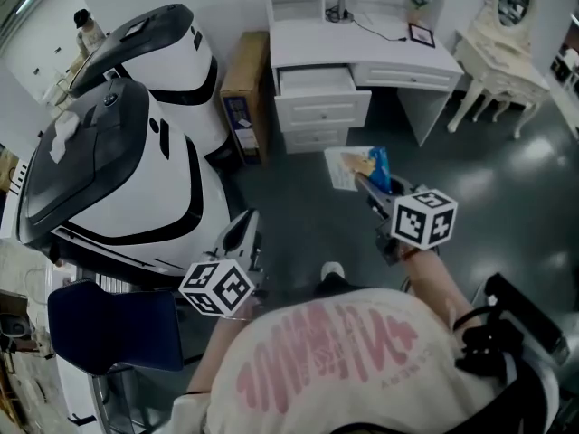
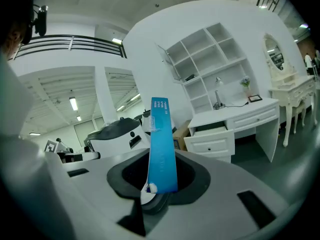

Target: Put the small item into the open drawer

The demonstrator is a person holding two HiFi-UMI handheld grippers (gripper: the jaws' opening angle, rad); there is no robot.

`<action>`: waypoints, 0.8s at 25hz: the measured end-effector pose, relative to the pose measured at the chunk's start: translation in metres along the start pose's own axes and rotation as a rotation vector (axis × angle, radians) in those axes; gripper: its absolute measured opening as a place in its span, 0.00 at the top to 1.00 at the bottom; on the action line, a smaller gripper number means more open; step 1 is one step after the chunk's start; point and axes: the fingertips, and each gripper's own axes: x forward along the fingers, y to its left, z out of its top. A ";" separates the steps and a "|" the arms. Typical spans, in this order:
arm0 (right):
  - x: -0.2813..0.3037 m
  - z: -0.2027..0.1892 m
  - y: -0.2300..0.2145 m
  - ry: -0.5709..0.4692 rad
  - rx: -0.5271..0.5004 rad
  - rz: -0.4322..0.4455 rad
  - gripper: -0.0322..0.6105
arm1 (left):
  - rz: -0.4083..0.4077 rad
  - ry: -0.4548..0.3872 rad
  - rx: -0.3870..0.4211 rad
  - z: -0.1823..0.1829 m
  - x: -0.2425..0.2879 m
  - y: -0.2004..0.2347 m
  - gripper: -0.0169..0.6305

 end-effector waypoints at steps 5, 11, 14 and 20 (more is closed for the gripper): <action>0.044 0.044 -0.033 0.013 -0.039 0.035 0.80 | 0.006 -0.029 -0.004 0.029 0.064 0.011 0.91; 0.083 0.085 -0.079 0.002 -0.051 0.059 0.80 | 0.030 -0.058 0.002 0.054 0.132 0.022 0.91; 0.094 0.092 -0.101 0.006 -0.041 0.062 0.80 | 0.050 -0.066 0.005 0.056 0.158 0.028 0.91; 0.105 0.091 -0.133 0.011 -0.004 0.070 0.80 | 0.085 -0.051 -0.004 0.049 0.193 0.034 0.91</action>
